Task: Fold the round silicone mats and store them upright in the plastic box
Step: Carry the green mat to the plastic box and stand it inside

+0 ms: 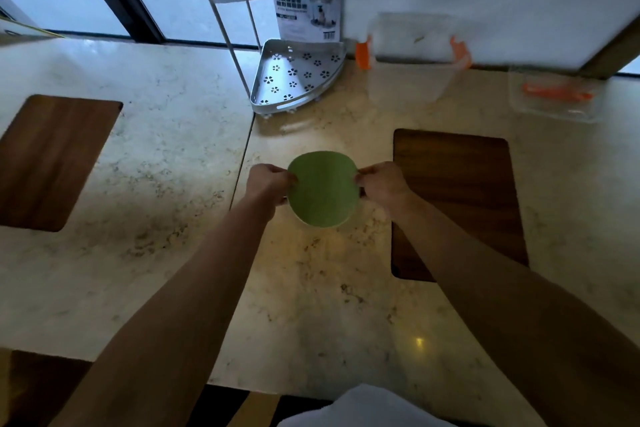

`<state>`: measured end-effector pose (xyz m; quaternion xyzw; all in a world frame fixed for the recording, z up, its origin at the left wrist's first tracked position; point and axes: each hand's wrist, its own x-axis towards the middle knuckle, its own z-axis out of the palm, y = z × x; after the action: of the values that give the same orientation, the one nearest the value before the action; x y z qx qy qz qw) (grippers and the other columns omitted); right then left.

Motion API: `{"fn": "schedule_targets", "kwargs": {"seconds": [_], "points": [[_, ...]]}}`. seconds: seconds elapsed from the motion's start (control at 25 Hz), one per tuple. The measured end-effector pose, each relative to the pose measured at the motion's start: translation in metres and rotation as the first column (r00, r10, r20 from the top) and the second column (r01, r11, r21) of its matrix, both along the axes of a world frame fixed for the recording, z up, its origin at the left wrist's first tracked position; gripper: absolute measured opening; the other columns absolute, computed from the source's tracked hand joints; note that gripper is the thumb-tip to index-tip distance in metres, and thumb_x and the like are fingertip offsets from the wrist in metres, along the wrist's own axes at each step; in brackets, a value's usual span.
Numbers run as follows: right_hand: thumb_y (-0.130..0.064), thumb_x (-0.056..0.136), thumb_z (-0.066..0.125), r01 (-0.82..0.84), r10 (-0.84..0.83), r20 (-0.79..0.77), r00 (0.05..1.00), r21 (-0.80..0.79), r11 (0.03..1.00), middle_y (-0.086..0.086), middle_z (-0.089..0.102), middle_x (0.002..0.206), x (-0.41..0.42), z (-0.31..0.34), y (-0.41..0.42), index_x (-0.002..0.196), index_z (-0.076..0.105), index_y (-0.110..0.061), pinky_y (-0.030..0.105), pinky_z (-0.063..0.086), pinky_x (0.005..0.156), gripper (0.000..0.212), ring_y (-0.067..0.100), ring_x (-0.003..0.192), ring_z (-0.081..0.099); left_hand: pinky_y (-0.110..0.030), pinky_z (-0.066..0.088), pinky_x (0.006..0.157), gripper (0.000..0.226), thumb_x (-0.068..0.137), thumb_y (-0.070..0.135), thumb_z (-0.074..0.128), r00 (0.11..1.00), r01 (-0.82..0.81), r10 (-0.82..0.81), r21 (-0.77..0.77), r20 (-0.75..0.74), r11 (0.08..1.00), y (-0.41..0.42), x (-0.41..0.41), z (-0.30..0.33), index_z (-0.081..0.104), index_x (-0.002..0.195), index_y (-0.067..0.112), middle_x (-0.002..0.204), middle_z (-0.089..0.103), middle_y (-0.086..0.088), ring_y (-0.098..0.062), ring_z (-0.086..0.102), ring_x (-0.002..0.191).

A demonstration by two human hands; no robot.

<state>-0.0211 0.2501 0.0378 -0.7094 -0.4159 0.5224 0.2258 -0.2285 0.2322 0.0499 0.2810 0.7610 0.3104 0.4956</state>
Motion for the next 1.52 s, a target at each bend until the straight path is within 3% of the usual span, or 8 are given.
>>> {"fn": "schedule_targets", "kwargs": {"seconds": [0.08,0.24,0.4,0.6,0.8,1.16,1.28,1.52], "points": [[-0.009,0.088,0.066,0.041,-0.041,-0.046,0.998,0.0,0.999,0.018,0.072,0.1,0.021,0.01,-0.01,0.088,0.07,-0.007,0.043,0.059,0.084,0.005,0.026,0.086,0.071,-0.037,0.056,0.063,0.008,0.081,-0.002,0.065,1.0,0.011,-0.011,0.023,0.014,1.0,-0.004,0.018,0.007,0.064,0.088,0.003,0.098,0.068,-0.018,-0.033,0.065,0.091],[-0.007,0.087,0.063,0.087,-0.089,-0.124,0.988,-0.023,0.996,0.021,0.069,0.108,0.059,0.025,-0.025,0.099,0.068,-0.003,0.041,0.06,0.082,0.013,0.024,0.083,0.067,-0.03,0.051,0.053,0.005,0.085,-0.001,0.062,0.999,0.002,-0.004,0.045,0.04,0.999,-0.015,0.055,0.02,0.062,0.083,0.003,0.097,0.067,-0.02,-0.031,0.065,0.084],[-0.013,0.09,0.065,0.154,-0.157,-0.125,0.98,-0.038,0.987,0.013,0.068,0.099,0.096,0.036,-0.039,0.083,0.066,-0.009,0.03,0.058,0.064,0.008,0.02,0.083,0.067,-0.032,0.053,0.053,0.007,0.083,0.002,0.067,0.997,-0.028,0.026,0.032,0.076,0.999,-0.028,0.098,0.033,0.063,0.087,-0.002,0.092,0.069,-0.021,-0.03,0.067,0.075],[-0.016,0.088,0.066,0.184,-0.187,-0.159,0.969,-0.033,0.982,0.01,0.068,0.094,0.146,0.043,-0.045,0.09,0.066,-0.007,0.036,0.059,0.073,0.009,0.022,0.086,0.067,-0.035,0.053,0.054,0.023,0.081,0.005,0.071,0.964,-0.115,0.121,-0.039,0.237,0.993,-0.038,0.143,0.045,0.061,0.1,-0.004,0.093,0.067,-0.016,-0.028,0.066,0.073],[-0.016,0.087,0.066,0.136,-0.137,-0.176,0.975,-0.016,0.991,0.008,0.068,0.09,0.184,0.053,-0.039,0.084,0.066,-0.011,0.033,0.059,0.066,0.006,0.02,0.08,0.067,-0.037,0.053,0.055,0.022,0.082,0.006,0.072,0.947,-0.144,0.161,-0.08,0.277,0.986,-0.04,0.18,0.051,0.06,0.1,0.001,0.096,0.065,-0.015,-0.03,0.066,0.079],[-0.016,0.084,0.068,0.21,-0.206,-0.189,0.96,0.001,0.978,0.012,0.07,0.09,0.21,0.064,-0.023,0.081,0.066,-0.007,0.033,0.057,0.062,0.009,0.023,0.083,0.069,-0.044,0.056,0.069,0.021,0.079,0.004,0.074,0.949,-0.043,0.062,-0.068,0.31,0.997,-0.006,0.201,0.058,0.061,0.095,0.002,0.103,0.066,-0.017,-0.035,0.066,0.09],[-0.017,0.084,0.069,0.251,-0.244,-0.162,0.956,0.027,0.968,0.012,0.068,0.09,0.206,0.07,-0.012,0.08,0.064,-0.007,0.036,0.059,0.067,0.013,0.024,0.084,0.067,-0.042,0.055,0.065,0.023,0.08,0.004,0.073,0.949,-0.001,0.015,-0.046,0.316,0.999,0.013,0.196,0.062,0.061,0.099,0.0,0.102,0.065,-0.018,-0.034,0.067,0.088],[-0.014,0.083,0.072,0.206,-0.204,-0.073,0.976,0.023,0.978,0.009,0.067,0.081,0.197,0.07,0.014,0.077,0.063,-0.006,0.031,0.057,0.056,0.014,0.02,0.072,0.066,-0.042,0.056,0.065,0.033,0.08,0.005,0.075,0.961,0.053,-0.047,-0.014,0.274,0.998,0.048,0.192,0.066,0.061,0.108,-0.004,0.107,0.066,-0.02,-0.035,0.067,0.09]]}}
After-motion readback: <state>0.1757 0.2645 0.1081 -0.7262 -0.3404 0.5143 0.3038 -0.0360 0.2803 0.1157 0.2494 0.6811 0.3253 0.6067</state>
